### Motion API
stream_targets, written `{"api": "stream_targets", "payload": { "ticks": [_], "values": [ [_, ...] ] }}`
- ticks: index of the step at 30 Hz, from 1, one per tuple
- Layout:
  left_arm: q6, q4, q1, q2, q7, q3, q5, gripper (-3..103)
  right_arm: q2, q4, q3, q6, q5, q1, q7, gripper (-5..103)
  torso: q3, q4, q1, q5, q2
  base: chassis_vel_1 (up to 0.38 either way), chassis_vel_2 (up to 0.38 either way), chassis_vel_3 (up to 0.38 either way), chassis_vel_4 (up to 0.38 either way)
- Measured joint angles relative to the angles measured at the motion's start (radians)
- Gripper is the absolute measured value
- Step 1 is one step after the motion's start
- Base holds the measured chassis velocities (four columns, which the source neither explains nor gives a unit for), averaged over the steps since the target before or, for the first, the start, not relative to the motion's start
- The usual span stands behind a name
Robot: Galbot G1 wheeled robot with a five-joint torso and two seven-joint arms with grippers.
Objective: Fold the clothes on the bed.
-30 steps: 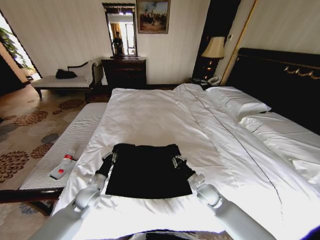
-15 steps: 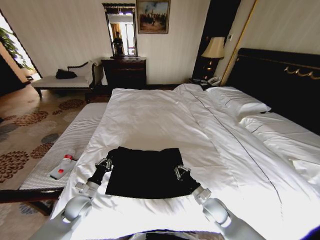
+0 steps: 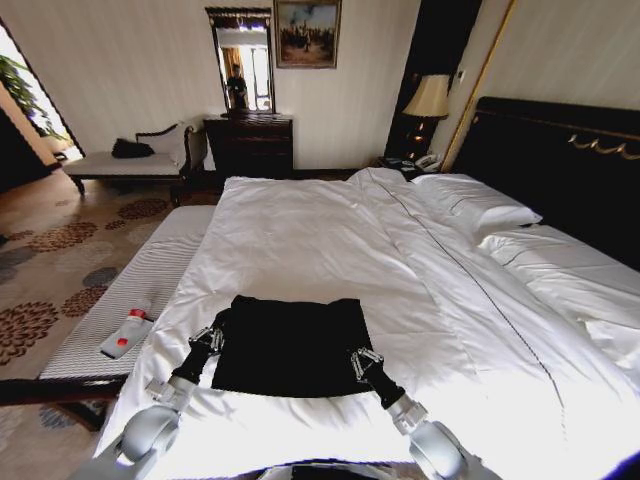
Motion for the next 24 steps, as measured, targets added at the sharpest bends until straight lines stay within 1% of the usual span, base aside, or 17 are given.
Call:
{"api": "stream_targets", "payload": {
  "ticks": [2, 6, 15, 18, 19, 20, 21, 22, 23, 24],
  "values": [
    [-0.001, 0.0, 0.003, -0.001, 0.0, 0.0, 0.002, 1, 0.001, -0.001, 0.001, 0.003, -0.004, -0.005, 0.0, 1, 0.0, 0.0, 0.0, 0.0001, 0.0, 0.0, 0.0, 0.0, 0.0],
    [-0.013, 0.002, 0.032, -0.019, 0.005, 0.0, 0.025, 1, 0.013, -0.015, 0.003, 0.032, -0.031, -0.041, -0.002, 1, 0.0, 0.0, 0.0, 0.0, 0.0, 0.0, 0.0, 0.0, 0.0],
    [-0.018, 0.014, 0.04, -0.03, 0.005, 0.02, 0.055, 1, 0.014, -0.038, 0.013, 0.05, -0.044, -0.038, -0.011, 1, 0.0, 0.0, 0.0, 0.0, 0.0, 0.0, 0.0, 0.0, 0.0],
    [-0.018, 0.019, 0.038, -0.034, 0.003, 0.032, 0.065, 1, 0.013, -0.057, 0.016, 0.066, -0.054, -0.04, -0.016, 1, 0.0, 0.0, 0.0, -0.0001, 0.0, 0.0, 0.0, 0.0, 0.0],
    [-0.018, 0.02, 0.037, -0.034, 0.002, 0.033, 0.067, 1, 0.013, -0.062, 0.016, 0.069, -0.058, -0.04, -0.013, 1, 0.0, 0.0, 0.0, 0.0, 0.0, 0.0, 0.0, 0.0, 0.0],
    [-0.019, 0.022, 0.038, -0.033, -0.001, 0.034, 0.071, 1, 0.015, -0.07, 0.01, 0.073, -0.068, -0.041, 0.011, -2, 0.0, 0.0, 0.0, -0.0001, 0.0, 0.0, 0.0, 0.0, 0.0],
    [-0.019, 0.022, 0.038, -0.033, -0.001, 0.034, 0.071, 1, 0.015, -0.07, 0.01, 0.073, -0.068, -0.041, 0.011, -2, 0.0, 0.0, 0.0, -0.0001, 0.0, 0.0, 0.0, 0.0, 0.0],
    [-0.02, 0.024, 0.039, -0.032, -0.003, 0.034, 0.076, 0, 0.016, -0.073, 0.002, 0.075, -0.069, -0.042, 0.027, -2, 0.0, -0.0001, 0.0, -0.0001, 0.0, 0.0, 0.0, 0.0, 0.0],
    [-0.025, 0.026, 0.041, -0.032, -0.004, 0.031, 0.083, 0, 0.017, -0.075, -0.005, 0.076, -0.069, -0.043, 0.034, 1, 0.0, 0.0, 0.0, 0.0001, 0.0, 0.0, 0.0, 0.0, 0.0],
    [-0.032, 0.029, 0.046, -0.029, 0.001, 0.025, 0.095, 6, 0.018, -0.076, -0.011, 0.078, -0.075, -0.045, 0.036, 4, 0.0, -0.0001, 0.0, 0.0, 0.0, 0.0, 0.0, 0.0, 0.0]
  ]
}}
